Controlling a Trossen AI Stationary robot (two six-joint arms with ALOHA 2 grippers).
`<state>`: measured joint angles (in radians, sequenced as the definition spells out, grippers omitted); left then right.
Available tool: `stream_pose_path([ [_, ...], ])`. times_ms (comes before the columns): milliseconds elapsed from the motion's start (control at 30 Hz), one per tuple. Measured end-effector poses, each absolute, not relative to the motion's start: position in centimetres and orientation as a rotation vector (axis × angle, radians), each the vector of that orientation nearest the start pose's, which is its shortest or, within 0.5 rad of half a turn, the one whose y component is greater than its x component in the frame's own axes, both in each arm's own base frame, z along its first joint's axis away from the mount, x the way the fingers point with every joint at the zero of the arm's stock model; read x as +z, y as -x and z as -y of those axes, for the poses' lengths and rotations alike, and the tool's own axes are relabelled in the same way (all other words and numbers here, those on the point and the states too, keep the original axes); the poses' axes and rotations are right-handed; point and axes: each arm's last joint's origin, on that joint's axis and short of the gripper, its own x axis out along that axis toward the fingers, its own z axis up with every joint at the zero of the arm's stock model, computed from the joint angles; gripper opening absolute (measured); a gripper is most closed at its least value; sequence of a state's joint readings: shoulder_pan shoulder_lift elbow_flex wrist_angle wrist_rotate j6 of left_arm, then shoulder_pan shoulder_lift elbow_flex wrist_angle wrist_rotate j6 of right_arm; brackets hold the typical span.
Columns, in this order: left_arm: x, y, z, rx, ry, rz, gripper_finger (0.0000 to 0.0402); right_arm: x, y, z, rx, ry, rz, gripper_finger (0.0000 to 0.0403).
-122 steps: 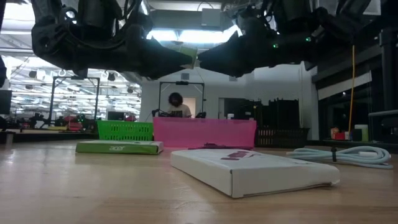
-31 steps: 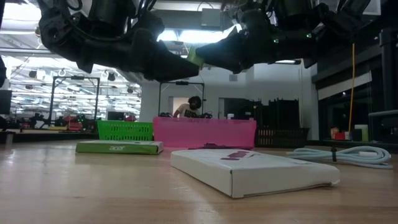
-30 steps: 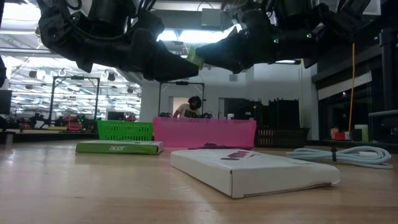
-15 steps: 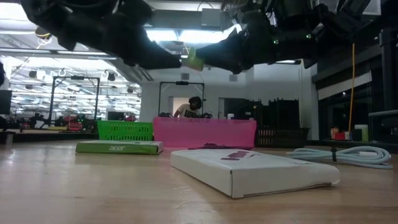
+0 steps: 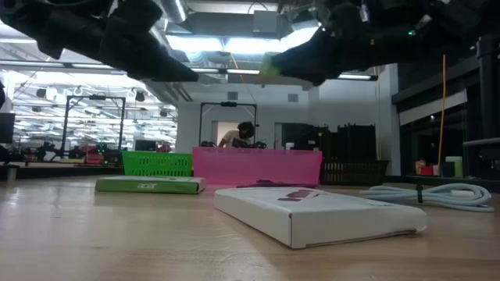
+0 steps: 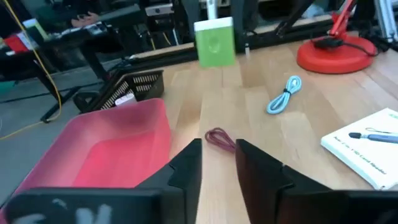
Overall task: Pick and place items into bin
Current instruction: Put the green charger adapter into the black bin
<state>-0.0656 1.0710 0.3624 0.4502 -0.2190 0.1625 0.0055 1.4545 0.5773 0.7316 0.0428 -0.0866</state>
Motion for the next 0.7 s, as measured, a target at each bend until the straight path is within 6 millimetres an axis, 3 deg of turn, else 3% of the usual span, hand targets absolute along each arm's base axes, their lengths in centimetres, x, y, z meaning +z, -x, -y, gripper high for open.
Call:
stream_pose_path([
  [333, 19.2, -18.2, 0.4, 0.199, -0.196, -0.212, 0.0011, 20.5, -26.2, 0.3, -0.131, 0.084, -0.124, 0.0115],
  [600, 19.4, -17.4, 0.3, 0.22, -0.191, -0.18, 0.0003, 20.1, -25.1, 1.0, -0.376, 0.019, -0.176, 0.0114],
  [700, 19.4, -17.4, 0.3, 0.219, -0.196, -0.182, 0.0001, 19.8, -24.8, 1.5, -0.587, -0.047, -0.181, 0.0114],
])
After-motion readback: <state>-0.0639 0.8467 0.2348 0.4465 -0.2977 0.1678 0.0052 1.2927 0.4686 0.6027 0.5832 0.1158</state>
